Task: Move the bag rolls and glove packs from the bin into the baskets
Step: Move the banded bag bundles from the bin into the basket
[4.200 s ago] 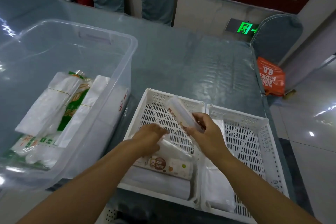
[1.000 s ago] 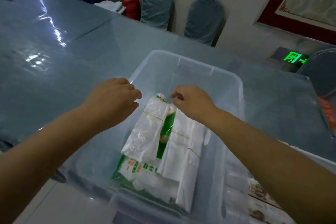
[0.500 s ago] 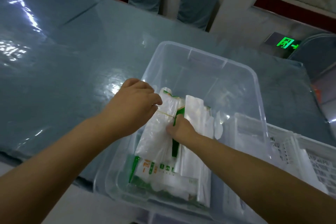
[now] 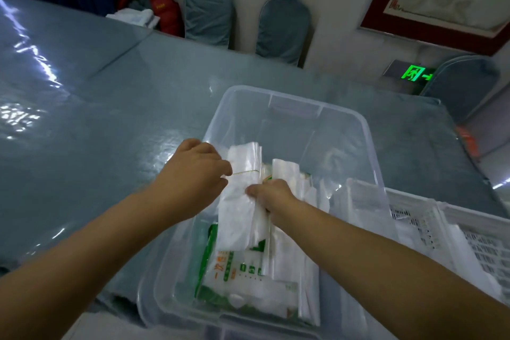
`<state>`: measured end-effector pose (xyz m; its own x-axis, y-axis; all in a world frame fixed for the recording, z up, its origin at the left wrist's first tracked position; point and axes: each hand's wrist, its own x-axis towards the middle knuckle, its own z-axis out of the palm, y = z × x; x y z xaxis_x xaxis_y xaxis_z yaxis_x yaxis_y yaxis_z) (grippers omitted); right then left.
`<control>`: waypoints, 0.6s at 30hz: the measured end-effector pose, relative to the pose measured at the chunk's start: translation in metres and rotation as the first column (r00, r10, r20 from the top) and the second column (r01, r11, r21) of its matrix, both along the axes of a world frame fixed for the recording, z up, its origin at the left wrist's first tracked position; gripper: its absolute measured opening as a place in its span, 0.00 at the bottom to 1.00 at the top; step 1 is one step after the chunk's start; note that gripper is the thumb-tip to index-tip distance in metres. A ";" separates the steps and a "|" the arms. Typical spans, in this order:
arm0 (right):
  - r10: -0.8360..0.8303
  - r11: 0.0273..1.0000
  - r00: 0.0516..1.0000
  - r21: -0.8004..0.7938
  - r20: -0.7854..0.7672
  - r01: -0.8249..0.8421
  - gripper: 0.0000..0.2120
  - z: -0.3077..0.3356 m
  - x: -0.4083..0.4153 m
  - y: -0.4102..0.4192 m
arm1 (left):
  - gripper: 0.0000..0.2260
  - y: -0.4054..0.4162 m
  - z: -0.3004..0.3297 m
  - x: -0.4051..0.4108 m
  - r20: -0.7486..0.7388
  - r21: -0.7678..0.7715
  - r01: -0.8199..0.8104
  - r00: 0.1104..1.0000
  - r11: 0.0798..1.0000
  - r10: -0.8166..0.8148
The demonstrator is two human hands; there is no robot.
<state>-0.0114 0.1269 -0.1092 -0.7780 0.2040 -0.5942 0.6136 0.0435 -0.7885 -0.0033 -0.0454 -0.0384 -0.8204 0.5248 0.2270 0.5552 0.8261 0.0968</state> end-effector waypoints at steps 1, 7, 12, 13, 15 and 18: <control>0.006 1.000 0.999 0.001 -0.033 -0.006 0.06 0.012 0.000 0.007 | 0.10 0.002 0.002 -0.001 -0.004 -0.035 -0.005 1.000 0.999 0.005; -0.070 0.987 0.969 -0.160 -0.237 0.032 0.04 0.089 0.015 0.058 | 0.22 0.048 0.031 -0.014 0.271 0.268 -0.180 0.957 0.947 0.105; -0.264 0.924 0.913 -0.353 -0.309 0.148 0.14 0.127 0.043 0.096 | 0.06 0.117 0.054 -0.009 0.619 0.646 -0.282 0.737 0.710 -0.270; -0.300 0.913 0.892 -0.371 -0.338 0.167 0.12 0.131 0.048 0.104 | 0.06 0.130 0.058 -0.005 0.619 0.695 -0.308 0.716 0.650 -0.323; -0.348 0.907 0.842 -0.375 -0.412 0.191 0.10 0.137 0.058 0.120 | 0.05 0.158 0.065 0.004 0.603 0.761 -0.342 0.686 0.551 -0.406; -0.382 0.909 0.772 -0.358 -0.509 0.213 0.07 0.143 0.071 0.153 | 0.04 0.205 0.078 0.018 0.585 0.790 -0.334 0.662 0.514 -0.469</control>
